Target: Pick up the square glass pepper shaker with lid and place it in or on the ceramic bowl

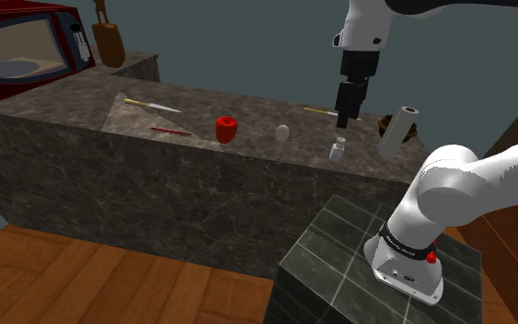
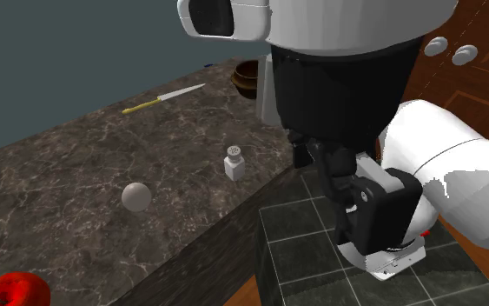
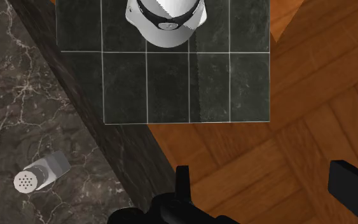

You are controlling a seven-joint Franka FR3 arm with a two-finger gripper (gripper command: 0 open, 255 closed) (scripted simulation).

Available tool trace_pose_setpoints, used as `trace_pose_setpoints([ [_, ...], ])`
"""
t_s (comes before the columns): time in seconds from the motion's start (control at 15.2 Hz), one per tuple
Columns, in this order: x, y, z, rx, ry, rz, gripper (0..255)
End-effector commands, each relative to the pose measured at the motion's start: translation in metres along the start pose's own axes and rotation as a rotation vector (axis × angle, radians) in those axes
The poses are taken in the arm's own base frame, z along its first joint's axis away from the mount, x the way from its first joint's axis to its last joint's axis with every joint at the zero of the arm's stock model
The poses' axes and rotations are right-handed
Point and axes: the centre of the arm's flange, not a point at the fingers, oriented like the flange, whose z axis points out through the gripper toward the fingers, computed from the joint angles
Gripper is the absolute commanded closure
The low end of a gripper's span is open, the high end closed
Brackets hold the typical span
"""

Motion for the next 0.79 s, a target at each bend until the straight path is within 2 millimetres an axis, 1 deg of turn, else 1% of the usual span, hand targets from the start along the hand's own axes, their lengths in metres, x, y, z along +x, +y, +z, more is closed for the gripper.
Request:
trace_pose_setpoints([
  [0.0, 0.0, 0.0, 0.0, 0.0, 0.0, 0.0, 0],
  [0.73, 0.048, 0.105, 0.075, -0.065, -0.007, -0.012, 0],
])
